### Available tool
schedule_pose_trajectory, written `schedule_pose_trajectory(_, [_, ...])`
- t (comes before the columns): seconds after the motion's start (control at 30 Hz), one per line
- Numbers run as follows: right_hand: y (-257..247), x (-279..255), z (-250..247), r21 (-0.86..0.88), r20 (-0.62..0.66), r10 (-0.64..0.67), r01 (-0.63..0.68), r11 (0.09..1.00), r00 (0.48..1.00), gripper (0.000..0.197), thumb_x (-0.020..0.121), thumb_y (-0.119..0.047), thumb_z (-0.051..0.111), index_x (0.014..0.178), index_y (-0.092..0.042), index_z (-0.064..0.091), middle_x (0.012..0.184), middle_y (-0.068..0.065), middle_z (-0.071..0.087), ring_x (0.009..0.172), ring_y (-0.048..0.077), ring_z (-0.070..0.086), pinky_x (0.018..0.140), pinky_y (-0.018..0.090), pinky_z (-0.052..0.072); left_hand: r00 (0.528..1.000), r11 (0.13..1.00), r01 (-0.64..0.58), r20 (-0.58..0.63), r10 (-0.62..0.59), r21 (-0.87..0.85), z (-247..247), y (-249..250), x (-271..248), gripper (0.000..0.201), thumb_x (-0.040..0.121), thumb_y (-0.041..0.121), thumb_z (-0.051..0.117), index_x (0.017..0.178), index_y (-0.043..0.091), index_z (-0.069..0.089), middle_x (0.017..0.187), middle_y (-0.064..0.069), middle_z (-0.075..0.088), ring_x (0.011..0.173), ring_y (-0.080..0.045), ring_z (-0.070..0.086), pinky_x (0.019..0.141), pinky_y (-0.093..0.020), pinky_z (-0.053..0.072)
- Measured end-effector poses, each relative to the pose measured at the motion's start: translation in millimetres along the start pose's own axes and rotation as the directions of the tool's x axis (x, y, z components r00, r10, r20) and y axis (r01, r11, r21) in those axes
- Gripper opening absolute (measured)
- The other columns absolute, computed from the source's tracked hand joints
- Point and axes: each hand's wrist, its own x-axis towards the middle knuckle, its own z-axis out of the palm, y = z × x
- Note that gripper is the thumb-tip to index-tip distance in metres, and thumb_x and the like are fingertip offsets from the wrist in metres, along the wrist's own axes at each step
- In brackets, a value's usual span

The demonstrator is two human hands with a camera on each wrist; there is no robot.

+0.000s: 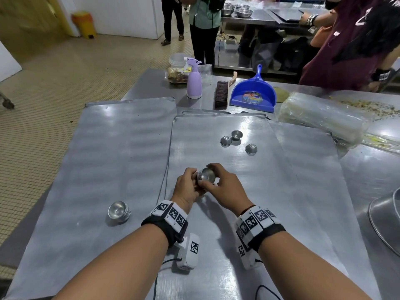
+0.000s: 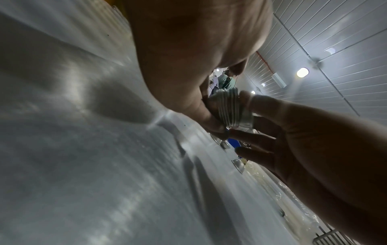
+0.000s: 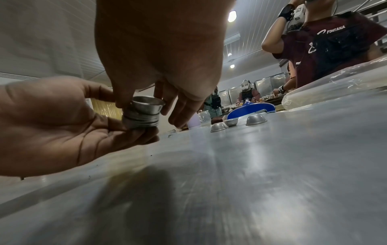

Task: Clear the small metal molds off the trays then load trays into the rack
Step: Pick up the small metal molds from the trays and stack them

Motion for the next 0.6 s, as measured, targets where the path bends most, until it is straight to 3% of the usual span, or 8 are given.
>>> schedule_pose_trajectory(0.07, [0, 1, 2, 0.003, -0.008, 0.003, -0.003, 1.000, 1.000, 0.057, 0.081, -0.050, 0.074, 0.130, -0.030, 0.053, 0.110, -0.003, 0.071, 0.090, 0.017, 0.067, 0.081, 0.035, 0.055, 1.000, 1.000, 0.013, 0.010, -0.013, -0.003, 2, -1, 1, 0.033, 0.095, 0.028, 0.049, 0.084, 0.002, 0.065, 0.085, -0.022, 0.066, 0.079, -0.032, 0.064, 0.071, -0.038, 0.056])
schedule_pose_trajectory(0.2, [7, 1, 1, 0.013, 0.029, 0.000, -0.001, 1.000, 1.000, 0.066, 0.080, -0.055, 0.074, 0.136, -0.030, 0.051, 0.121, -0.007, 0.068, 0.105, 0.012, 0.065, 0.088, 0.031, 0.053, 1.000, 0.999, 0.030, -0.005, -0.030, 0.027, -1, -3, 6, 0.037, 0.096, 0.032, 0.050, 0.082, 0.002, 0.067, 0.075, -0.017, 0.065, 0.058, -0.022, 0.062, 0.062, -0.032, 0.055])
schedule_pose_trajectory(0.27, [13, 0, -1, 0.047, 0.048, 0.012, -0.014, 0.999, 0.999, 0.065, 0.083, -0.060, 0.068, 0.139, -0.030, 0.050, 0.130, -0.011, 0.064, 0.112, 0.007, 0.062, 0.093, 0.030, 0.051, 1.000, 0.999, 0.021, -0.014, -0.020, 0.047, -2, -4, 9, 0.036, 0.096, 0.033, 0.053, 0.086, 0.002, 0.067, 0.078, -0.018, 0.068, 0.065, -0.025, 0.066, 0.069, -0.038, 0.056])
schedule_pose_trajectory(0.37, [28, 3, -8, 0.094, -0.003, 0.089, -0.089, 0.992, 0.996, 0.049, 0.094, -0.056, 0.056, 0.133, -0.026, 0.056, 0.130, -0.010, 0.064, 0.108, 0.008, 0.063, 0.096, 0.033, 0.051, 1.000, 0.998, 0.011, -0.007, -0.011, 0.057, -1, -4, 12, 0.034, 0.092, 0.034, 0.067, 0.096, 0.000, 0.069, 0.091, -0.021, 0.075, 0.082, -0.036, 0.075, 0.083, -0.043, 0.060])
schedule_pose_trajectory(0.47, [48, 15, -23, 0.097, -0.093, 0.208, -0.199, 0.975, 0.974, 0.040, 0.098, -0.049, 0.053, 0.125, -0.021, 0.062, 0.122, -0.002, 0.069, 0.101, 0.012, 0.065, 0.095, 0.033, 0.050, 1.000, 0.992, -0.004, -0.005, 0.005, 0.127, 3, -7, 17, 0.032, 0.087, 0.022, 0.075, 0.101, -0.005, 0.069, 0.094, -0.025, 0.073, 0.084, -0.037, 0.076, 0.088, -0.043, 0.060])
schedule_pose_trajectory(0.6, [77, 39, -47, -0.020, -0.116, 0.312, -0.316, 0.948, 0.943, 0.044, 0.097, -0.048, 0.054, 0.130, -0.019, 0.059, 0.129, 0.005, 0.065, 0.113, 0.022, 0.062, 0.099, 0.036, 0.046, 0.999, 0.964, -0.035, -0.026, 0.044, 0.263, 7, -13, 25, 0.012, 0.090, 0.005, 0.065, 0.095, -0.006, 0.068, 0.090, -0.023, 0.070, 0.074, -0.030, 0.076, 0.083, -0.041, 0.062])
